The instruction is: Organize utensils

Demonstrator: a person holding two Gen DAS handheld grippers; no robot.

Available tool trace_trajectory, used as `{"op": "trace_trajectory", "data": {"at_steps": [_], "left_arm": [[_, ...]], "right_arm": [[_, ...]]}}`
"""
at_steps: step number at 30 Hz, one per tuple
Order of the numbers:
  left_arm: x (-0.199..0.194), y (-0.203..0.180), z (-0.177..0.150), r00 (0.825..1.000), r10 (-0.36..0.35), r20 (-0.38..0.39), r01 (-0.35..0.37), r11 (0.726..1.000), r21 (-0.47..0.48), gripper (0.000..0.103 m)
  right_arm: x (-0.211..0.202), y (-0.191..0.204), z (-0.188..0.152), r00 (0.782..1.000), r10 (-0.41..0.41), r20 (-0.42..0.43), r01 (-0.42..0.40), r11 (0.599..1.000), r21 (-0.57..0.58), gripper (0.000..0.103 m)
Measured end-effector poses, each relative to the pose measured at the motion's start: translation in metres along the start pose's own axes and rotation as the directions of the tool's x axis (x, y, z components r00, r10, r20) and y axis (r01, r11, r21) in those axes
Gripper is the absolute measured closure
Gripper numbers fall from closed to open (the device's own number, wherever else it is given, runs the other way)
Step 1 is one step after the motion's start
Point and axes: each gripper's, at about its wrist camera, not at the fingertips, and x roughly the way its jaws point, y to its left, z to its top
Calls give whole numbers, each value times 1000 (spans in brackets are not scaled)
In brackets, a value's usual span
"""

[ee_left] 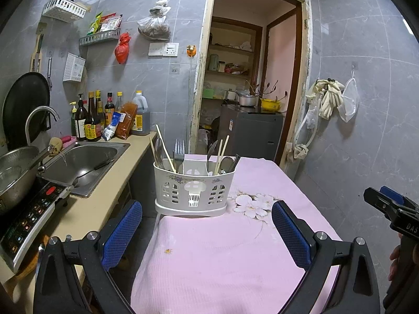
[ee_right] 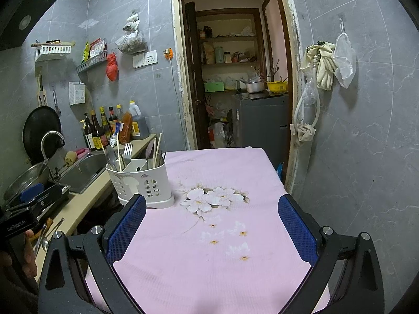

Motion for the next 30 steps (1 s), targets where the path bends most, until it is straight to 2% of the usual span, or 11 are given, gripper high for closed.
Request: {"op": "trace_trajectory", "data": {"at_steps": [30], "left_arm": [[1, -3, -1, 1000, -3, -5, 3, 1000, 6, 3]], "right_arm": [[1, -1, 2, 1000, 0, -5, 0, 1000, 0, 4]]}}
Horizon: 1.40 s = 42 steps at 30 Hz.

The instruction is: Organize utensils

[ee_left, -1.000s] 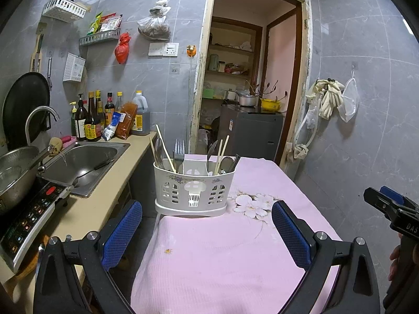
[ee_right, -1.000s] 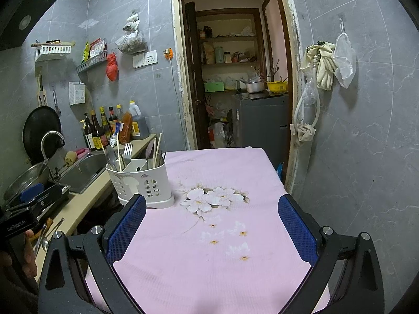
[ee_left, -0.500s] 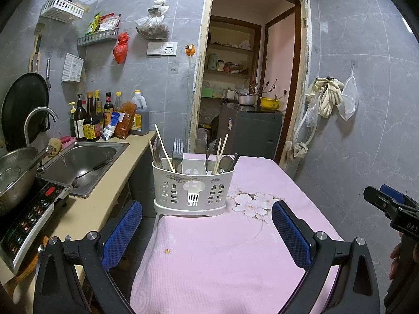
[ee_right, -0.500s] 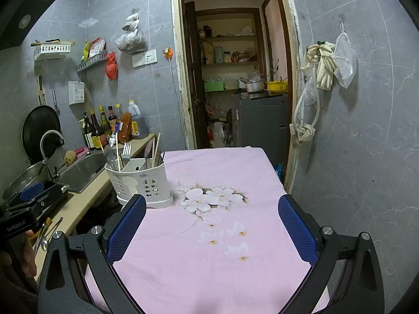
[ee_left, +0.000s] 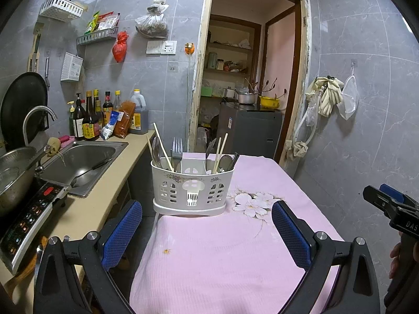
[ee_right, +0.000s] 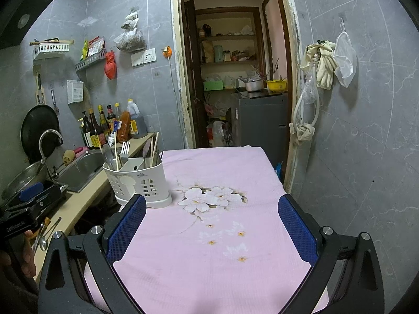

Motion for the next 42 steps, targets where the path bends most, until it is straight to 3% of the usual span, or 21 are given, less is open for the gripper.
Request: {"op": "trace_trajectory", "data": {"at_steps": [42], "left_arm": [[2, -2, 2, 1000, -1, -6, 1, 1000, 2, 3]], "right_arm": [[1, -6, 1, 1000, 4, -5, -4, 1000, 4, 4]]}}
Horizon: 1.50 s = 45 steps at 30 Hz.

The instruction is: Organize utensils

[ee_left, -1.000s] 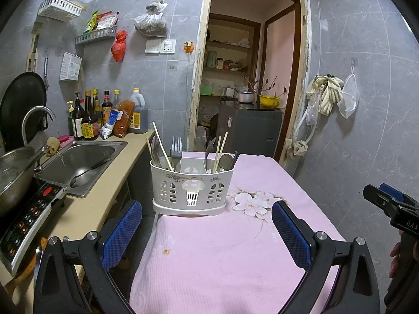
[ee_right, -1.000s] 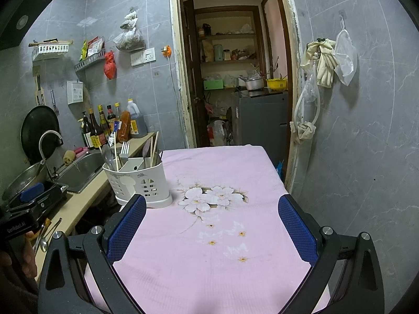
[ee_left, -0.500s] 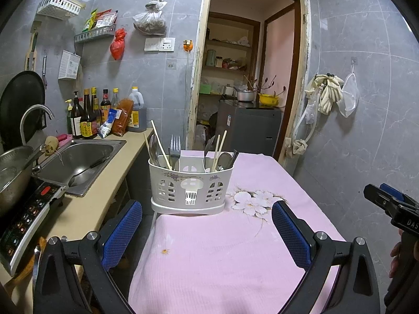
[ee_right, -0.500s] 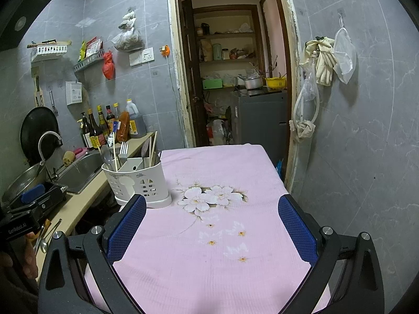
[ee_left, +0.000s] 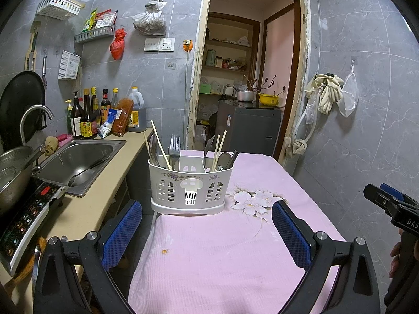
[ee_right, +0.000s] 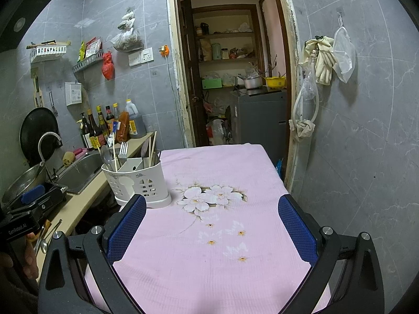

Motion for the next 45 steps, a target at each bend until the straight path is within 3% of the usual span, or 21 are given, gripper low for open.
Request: {"op": "trace_trajectory", "data": {"at_steps": [25, 45], "left_arm": [[0, -1, 1, 1000, 2, -3, -2, 1000, 1, 3], [4, -8, -4, 1000, 13, -21, -12, 998, 56, 3]], "right_arm": [[0, -1, 2, 1000, 1, -3, -1, 1000, 1, 4], [1, -4, 2, 1000, 2, -6, -2, 1000, 1, 4]]}}
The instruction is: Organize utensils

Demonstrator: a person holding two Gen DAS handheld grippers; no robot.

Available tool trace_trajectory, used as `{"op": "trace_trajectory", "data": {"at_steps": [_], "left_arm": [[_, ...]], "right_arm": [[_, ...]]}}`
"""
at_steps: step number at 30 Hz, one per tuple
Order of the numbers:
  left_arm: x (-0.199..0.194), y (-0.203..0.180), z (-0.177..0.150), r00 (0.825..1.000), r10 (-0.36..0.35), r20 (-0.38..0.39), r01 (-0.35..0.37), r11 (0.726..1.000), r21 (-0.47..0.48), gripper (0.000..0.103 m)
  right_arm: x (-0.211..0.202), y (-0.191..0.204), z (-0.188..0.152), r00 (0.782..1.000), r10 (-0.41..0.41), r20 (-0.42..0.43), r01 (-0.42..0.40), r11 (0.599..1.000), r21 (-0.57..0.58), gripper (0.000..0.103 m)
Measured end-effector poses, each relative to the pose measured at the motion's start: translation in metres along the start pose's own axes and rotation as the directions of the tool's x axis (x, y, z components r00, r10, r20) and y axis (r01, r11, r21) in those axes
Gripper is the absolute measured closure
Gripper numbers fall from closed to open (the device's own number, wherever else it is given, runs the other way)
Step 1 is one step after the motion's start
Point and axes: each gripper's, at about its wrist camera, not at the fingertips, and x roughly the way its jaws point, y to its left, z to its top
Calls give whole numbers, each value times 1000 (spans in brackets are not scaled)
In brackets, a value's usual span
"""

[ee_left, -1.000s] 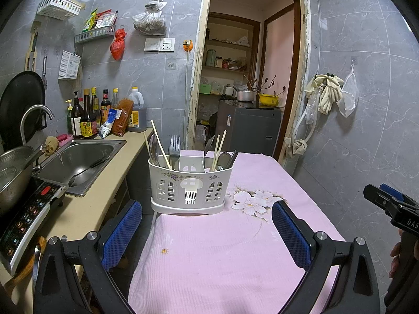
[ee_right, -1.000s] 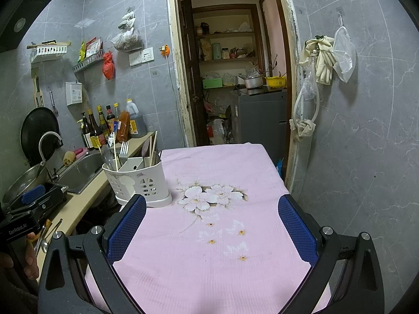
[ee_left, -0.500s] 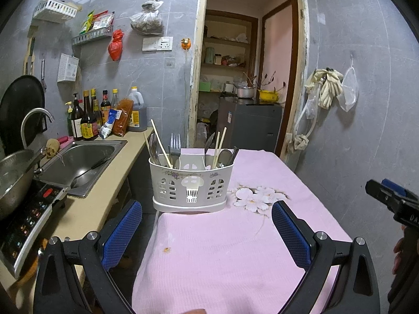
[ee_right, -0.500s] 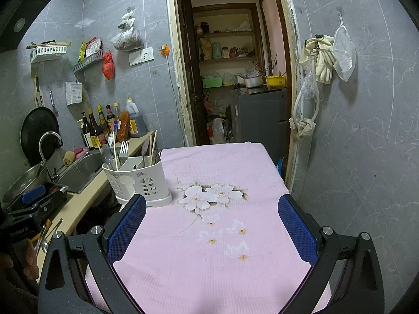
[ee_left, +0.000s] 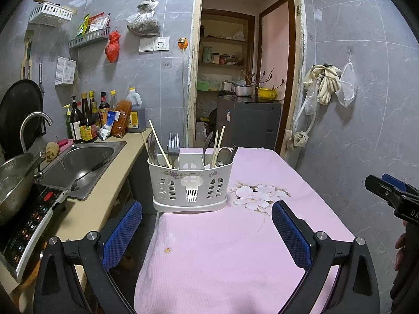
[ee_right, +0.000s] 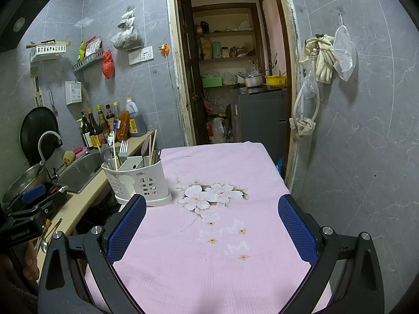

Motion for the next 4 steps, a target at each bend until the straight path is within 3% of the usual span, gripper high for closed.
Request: {"op": "trace_trajectory", "data": {"at_steps": [4], "left_arm": [[0, 0, 0, 1000, -1, -1, 1, 1000, -1, 3]], "right_arm": [[0, -1, 0, 1000, 0, 0, 0, 1000, 0, 4]]}}
